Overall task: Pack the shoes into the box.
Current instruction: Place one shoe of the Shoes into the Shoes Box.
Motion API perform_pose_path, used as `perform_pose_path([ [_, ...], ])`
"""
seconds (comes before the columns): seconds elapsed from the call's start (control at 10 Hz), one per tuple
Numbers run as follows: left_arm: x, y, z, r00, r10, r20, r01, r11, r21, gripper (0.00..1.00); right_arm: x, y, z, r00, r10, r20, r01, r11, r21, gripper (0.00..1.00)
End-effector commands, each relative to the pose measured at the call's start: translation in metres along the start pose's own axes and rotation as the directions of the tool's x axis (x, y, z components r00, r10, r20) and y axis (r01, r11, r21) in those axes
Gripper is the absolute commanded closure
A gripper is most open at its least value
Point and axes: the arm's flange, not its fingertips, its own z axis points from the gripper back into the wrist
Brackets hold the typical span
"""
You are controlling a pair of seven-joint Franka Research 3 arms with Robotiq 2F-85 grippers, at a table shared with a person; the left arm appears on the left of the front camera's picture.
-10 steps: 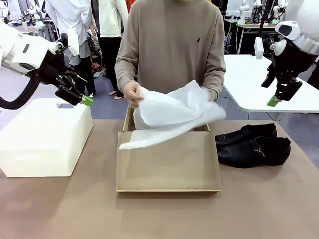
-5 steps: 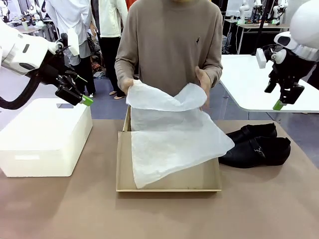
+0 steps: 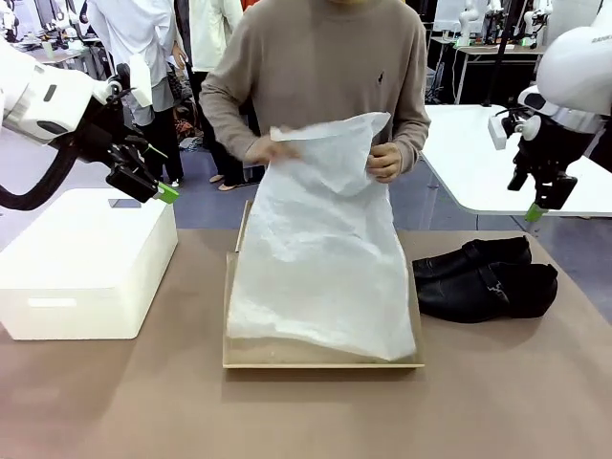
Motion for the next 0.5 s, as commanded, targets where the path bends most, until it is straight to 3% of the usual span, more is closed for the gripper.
perform_pose_path([
  [0.0, -0.002, 0.002, -0.001, 1.000, -0.009, 0.017, 0.010, 1.000, -0.013, 0.00, 0.001, -0.011, -0.001, 1.000, 0.005, 0.009, -0.005, 1.000, -0.006, 0.00],
  [0.4, -0.002, 0.002, -0.001, 1.000, -0.009, 0.017, 0.010, 1.000, -0.013, 0.00, 0.000, 0.000, 0.000, 1.000, 0.000, 0.000, 0.000, 1.000, 0.000, 0.00],
])
